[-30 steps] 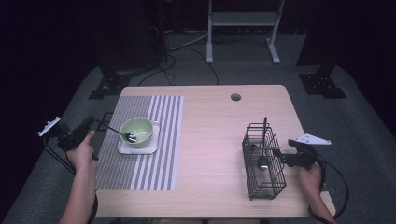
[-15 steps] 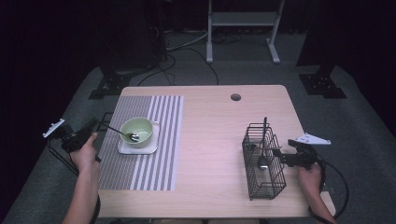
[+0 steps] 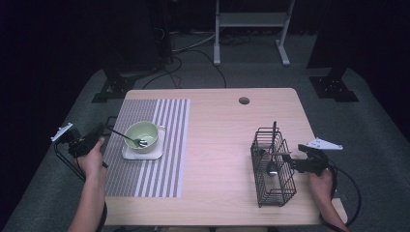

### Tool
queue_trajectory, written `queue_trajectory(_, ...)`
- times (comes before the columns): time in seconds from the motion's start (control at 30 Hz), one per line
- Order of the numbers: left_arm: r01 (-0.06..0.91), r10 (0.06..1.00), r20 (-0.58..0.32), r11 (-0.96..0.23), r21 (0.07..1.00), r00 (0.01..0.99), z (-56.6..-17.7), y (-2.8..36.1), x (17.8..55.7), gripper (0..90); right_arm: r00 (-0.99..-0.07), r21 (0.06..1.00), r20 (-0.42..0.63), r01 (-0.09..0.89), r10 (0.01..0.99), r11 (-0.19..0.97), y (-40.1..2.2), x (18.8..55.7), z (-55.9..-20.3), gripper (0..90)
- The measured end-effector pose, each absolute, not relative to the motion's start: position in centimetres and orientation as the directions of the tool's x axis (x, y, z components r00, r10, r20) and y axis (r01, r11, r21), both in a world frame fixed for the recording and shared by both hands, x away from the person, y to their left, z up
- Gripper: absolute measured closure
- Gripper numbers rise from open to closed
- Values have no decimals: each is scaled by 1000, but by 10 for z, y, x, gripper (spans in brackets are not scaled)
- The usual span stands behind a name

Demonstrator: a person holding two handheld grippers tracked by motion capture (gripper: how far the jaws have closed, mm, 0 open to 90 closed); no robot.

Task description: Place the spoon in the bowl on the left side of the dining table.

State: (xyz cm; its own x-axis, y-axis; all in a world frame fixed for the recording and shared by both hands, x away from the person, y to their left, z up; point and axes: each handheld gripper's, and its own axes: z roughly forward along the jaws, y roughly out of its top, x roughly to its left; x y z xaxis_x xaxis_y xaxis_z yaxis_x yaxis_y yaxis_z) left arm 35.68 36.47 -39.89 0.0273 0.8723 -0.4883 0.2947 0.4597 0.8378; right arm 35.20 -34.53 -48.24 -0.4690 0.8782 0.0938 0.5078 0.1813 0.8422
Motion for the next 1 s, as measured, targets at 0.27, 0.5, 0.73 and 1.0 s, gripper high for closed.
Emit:
queue_trajectory(0.27, 306, 870, -493, 463, 832, 24, -406, 364, 359, 872, -469, 841, 95, 509, 878, 181, -345, 352, -482, 128)
queue_trajectory(0.5, 327, 870, -492, 458, 827, 25, -413, 361, 361, 852, -471, 843, 88, 504, 878, 185, -345, 352, -482, 128)
queue_trajectory(0.73, 334, 868, -496, 463, 821, 15, -418, 363, 360, 786, -470, 843, 89, 506, 878, 185, -345, 352, -482, 128)
queue_trajectory(1.0, 355, 859, -512, 473, 806, 18, -424, 365, 359, 701, -471, 841, 85, 507, 878, 190, -345, 352, -483, 128)
